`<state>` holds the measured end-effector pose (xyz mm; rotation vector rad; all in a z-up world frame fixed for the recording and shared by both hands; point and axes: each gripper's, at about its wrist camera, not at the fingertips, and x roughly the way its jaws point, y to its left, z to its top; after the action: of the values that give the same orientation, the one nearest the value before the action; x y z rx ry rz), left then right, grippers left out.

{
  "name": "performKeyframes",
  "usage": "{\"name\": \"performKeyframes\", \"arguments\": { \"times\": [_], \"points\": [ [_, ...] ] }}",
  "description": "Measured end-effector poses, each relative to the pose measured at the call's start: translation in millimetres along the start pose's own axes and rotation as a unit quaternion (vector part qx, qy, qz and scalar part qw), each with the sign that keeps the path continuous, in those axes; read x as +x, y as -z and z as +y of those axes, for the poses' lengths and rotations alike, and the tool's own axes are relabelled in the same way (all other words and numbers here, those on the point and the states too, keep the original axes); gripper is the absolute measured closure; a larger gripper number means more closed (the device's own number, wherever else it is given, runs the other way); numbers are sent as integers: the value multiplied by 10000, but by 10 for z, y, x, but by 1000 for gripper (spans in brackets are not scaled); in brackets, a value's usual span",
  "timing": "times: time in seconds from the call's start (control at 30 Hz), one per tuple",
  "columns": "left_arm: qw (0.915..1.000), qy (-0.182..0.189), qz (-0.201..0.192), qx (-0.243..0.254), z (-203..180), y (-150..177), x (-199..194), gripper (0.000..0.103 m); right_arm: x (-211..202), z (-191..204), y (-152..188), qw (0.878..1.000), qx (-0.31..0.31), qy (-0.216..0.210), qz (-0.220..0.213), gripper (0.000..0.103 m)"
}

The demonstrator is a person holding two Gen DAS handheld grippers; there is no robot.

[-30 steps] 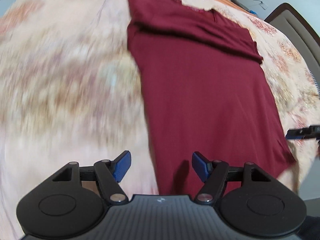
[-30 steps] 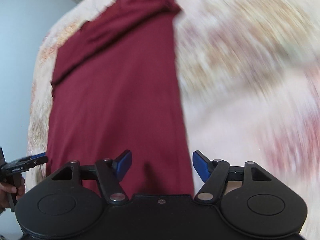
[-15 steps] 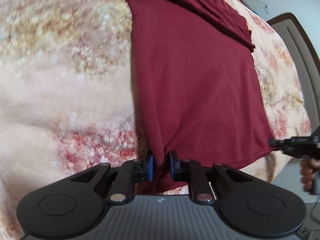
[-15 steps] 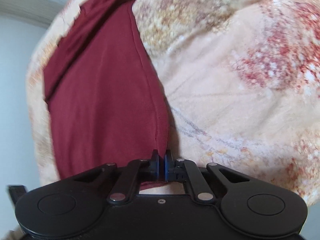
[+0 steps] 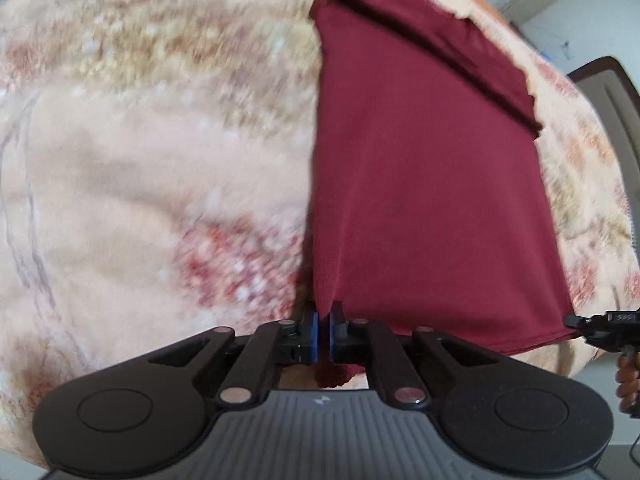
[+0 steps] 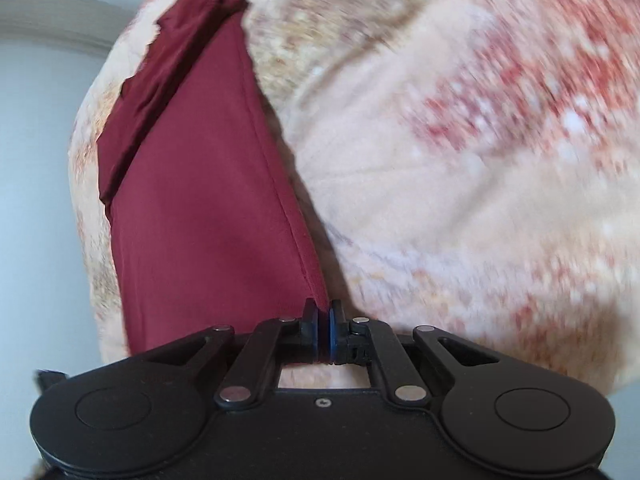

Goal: Fold small clothes

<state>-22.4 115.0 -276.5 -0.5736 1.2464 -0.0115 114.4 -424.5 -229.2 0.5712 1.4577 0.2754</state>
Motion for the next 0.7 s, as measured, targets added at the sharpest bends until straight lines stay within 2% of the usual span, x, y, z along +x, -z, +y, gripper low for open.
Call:
{"name": "performKeyframes", "arguments": {
  "times": [0.03,0.07,0.1,0.13,0.17,0.23,0.33,0.4,0.5,0.57,0.7],
  "points": [
    [10000,-68,-29,66,-51,8,-30,91,-30,48,-2,9998,-118,159,-83,79],
    [9997,-170,-66,184,-83,29,-74,88,-73,100,-3,9990,-300,264,-181,74],
    [9988,-311,-109,353,-118,48,-117,80,-126,152,-1,9977,-538,308,-265,69],
    [9974,-424,-147,559,-188,66,-146,70,-166,222,3,9942,-915,433,-355,62],
    [9949,-524,-192,834,-250,97,-197,67,-221,306,17,9881,-1356,575,-439,60],
    [9863,-709,-243,1473,-377,165,-276,59,-321,457,116,9639,-2441,844,-649,59],
    [9668,-881,-156,2393,-590,336,-302,56,-355,625,217,9230,-3664,1010,-599,58],
    [9486,-971,-130,3009,-710,484,-316,56,-337,712,302,8890,-4447,1007,-423,56],
    [9069,-1128,-159,4057,-980,693,-265,54,-228,860,525,8299,-5482,1024,-169,52],
    [8778,-1261,-227,4615,-1085,818,-193,52,-152,931,648,7981,-5931,1063,-80,52],
    [8283,-1377,-160,5428,-1191,923,31,52,54,1002,818,7478,-6540,1137,56,52]
  ]
}}
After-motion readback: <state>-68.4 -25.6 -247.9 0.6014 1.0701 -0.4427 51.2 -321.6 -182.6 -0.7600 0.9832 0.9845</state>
